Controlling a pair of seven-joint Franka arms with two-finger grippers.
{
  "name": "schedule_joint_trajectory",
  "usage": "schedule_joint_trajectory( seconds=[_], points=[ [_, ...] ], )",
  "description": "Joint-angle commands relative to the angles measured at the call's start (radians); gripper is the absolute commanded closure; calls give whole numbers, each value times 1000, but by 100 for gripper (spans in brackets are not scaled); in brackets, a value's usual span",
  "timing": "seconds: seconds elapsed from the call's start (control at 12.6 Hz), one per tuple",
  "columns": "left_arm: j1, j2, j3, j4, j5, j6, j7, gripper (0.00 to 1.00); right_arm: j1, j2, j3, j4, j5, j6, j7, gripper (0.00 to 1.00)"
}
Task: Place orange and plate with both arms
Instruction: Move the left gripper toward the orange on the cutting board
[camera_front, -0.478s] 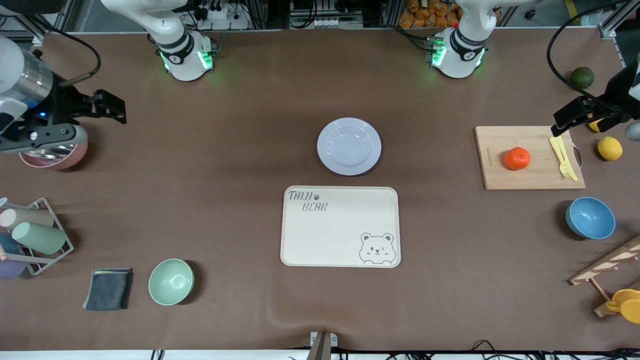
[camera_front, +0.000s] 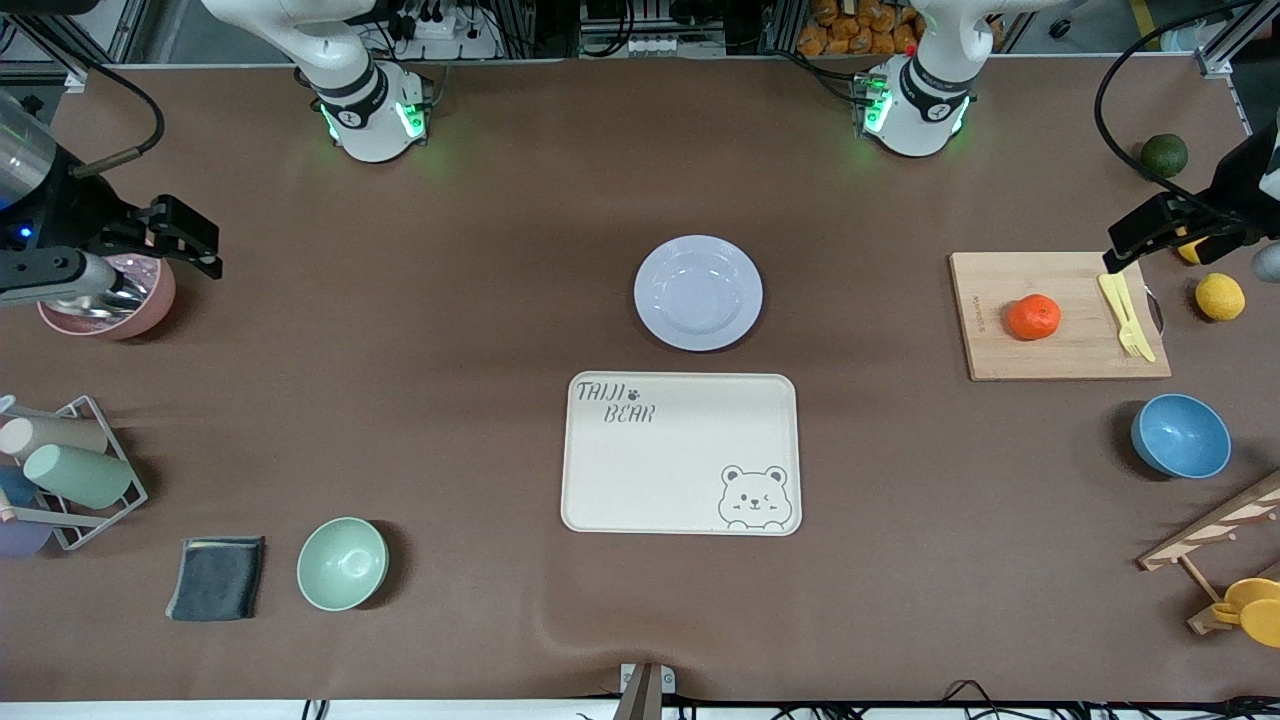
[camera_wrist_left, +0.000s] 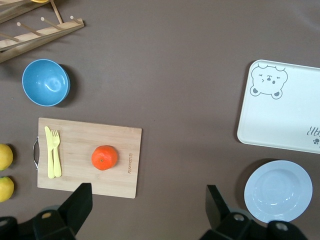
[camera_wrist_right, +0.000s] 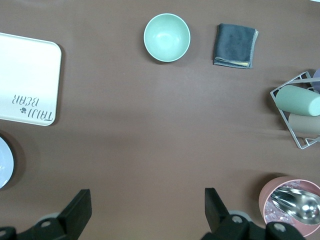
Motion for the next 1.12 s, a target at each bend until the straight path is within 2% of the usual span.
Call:
schedule_joint_trajectory(
  seconds=[0.0, 0.48, 0.8, 0.88, 1.04],
  points=[
    [6, -15, -2, -4, 8, -9, 12, 0, -67, -10, 12, -1, -5, -30, 4, 0],
    [4, -13, -2, -21, 7, -39, 10, 0, -91, 26, 12, -9, 2, -33, -2, 0],
    [1, -16, -4, -38, 8, -36, 6, 0, -50, 31, 17, -87, 50, -47, 34, 0],
    [1, -22, -4, -56, 8, -35, 6, 0, -35, 45, 17, -112, 66, -43, 77, 0],
    [3, -41, -5, -93, 8, -9, 6, 0, -38, 94, 15, -124, 158, -36, 113, 0]
  ],
)
